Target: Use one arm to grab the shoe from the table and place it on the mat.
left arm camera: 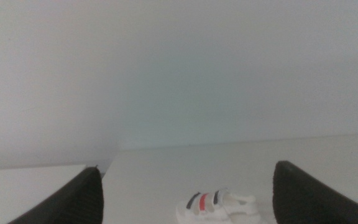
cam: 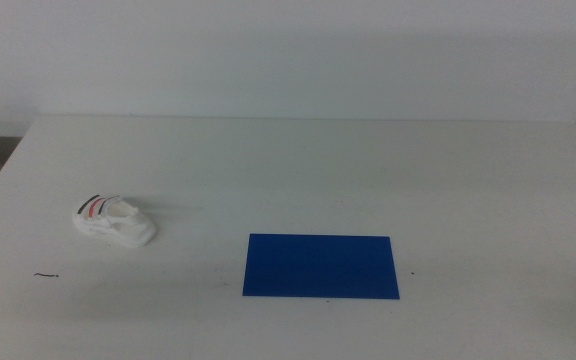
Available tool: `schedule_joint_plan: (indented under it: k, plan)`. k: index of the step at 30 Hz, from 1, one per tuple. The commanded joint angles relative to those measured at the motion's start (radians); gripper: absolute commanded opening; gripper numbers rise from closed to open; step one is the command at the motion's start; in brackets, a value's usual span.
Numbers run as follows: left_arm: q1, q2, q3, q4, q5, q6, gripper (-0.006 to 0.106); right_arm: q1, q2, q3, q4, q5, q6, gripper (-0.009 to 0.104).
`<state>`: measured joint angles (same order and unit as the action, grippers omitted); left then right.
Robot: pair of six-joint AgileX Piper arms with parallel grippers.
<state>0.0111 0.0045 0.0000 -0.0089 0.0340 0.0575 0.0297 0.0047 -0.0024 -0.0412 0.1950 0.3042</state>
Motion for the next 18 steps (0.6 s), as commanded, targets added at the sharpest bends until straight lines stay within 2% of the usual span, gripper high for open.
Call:
schedule_joint_plan:
  k: [1,4,7,9,13,18]
  plan:
    - [-0.002,0.033,-0.038,-0.013,0.023,-0.014,0.092,0.002,-0.005,0.002,-0.007,-0.008,-0.004,0.079]
    - [-0.002,0.199,-0.196,-0.1,0.162,-0.014,0.092,0.002,-0.005,0.002,-0.007,-0.008,-0.004,0.079]
    - [-0.002,0.418,-0.415,-0.13,0.362,-0.014,0.092,0.002,-0.005,0.002,-0.007,-0.008,-0.004,0.079]
    - [-0.002,0.575,-0.569,-0.13,0.478,-0.022,0.092,0.002,-0.005,0.002,-0.007,-0.008,-0.004,0.079]
    - [-0.002,0.826,-0.794,-0.109,0.553,-0.097,0.092,0.002,-0.005,0.002,-0.007,-0.008,-0.004,0.079]
    - [-0.002,1.078,-1.012,-0.065,0.684,-0.279,0.092,0.002,-0.005,0.002,-0.007,-0.008,-0.004,0.079]
